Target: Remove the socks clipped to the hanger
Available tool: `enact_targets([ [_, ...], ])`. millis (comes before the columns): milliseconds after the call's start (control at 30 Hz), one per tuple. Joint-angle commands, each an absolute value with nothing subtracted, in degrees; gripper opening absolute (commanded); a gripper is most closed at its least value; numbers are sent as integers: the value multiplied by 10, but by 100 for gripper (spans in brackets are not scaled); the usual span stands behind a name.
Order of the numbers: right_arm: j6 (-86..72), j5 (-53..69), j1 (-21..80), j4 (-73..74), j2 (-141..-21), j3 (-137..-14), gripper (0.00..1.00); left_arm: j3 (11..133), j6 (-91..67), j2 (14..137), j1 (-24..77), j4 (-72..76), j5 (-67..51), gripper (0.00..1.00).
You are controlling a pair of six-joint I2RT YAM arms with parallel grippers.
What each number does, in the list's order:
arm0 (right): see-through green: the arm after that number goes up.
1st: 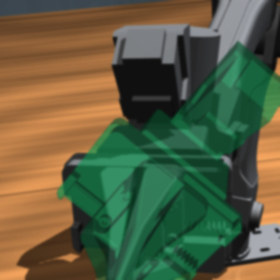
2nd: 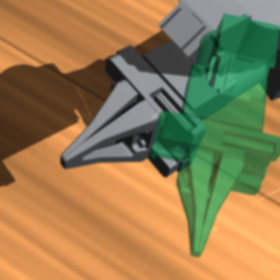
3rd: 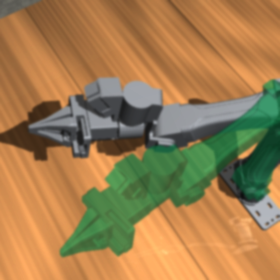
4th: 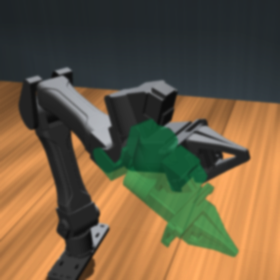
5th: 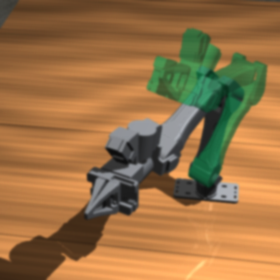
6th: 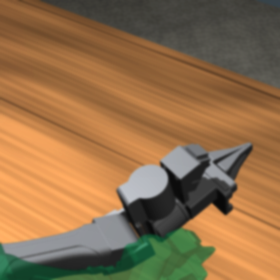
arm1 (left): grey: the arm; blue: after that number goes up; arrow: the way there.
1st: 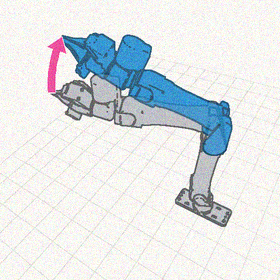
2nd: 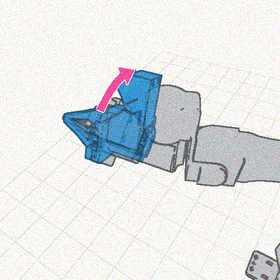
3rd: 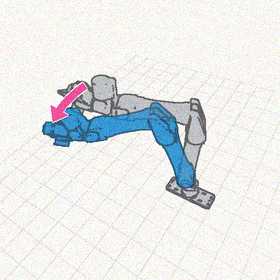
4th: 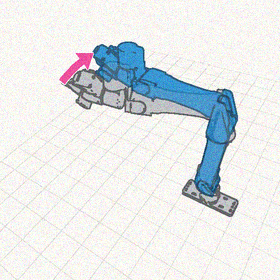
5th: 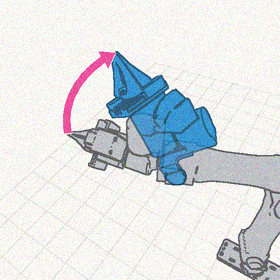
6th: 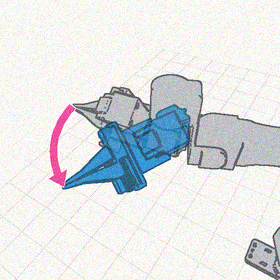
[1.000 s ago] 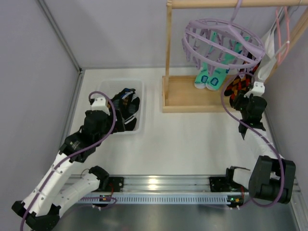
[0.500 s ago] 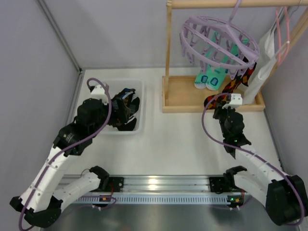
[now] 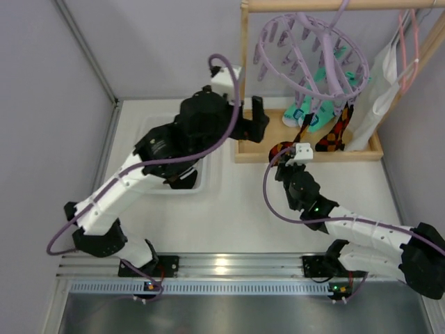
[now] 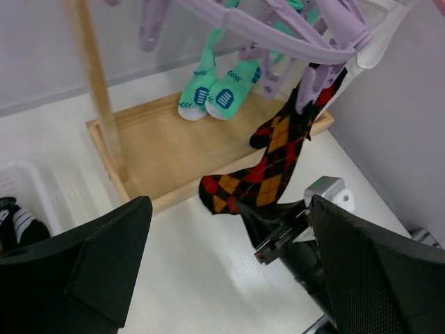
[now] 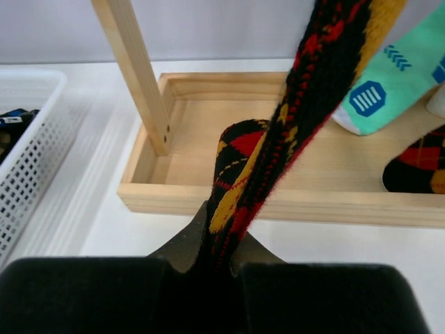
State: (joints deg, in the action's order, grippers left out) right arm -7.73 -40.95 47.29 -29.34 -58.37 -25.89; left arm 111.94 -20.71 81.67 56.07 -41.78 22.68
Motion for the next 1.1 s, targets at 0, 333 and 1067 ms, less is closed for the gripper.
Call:
enact_targets([
  [0, -97, -448, 498, -329, -604, -303, 0, 1221, -169, 889, 600, -411, 286, 99],
  [333, -89, -541, 574, -368, -691, -353, 0, 1458, -80, 1114, 613, -385, 296, 99],
  [1067, -119, -541, 611, -289, -693, -386, 0, 1421, -31, 1187, 613, -273, 297, 73],
])
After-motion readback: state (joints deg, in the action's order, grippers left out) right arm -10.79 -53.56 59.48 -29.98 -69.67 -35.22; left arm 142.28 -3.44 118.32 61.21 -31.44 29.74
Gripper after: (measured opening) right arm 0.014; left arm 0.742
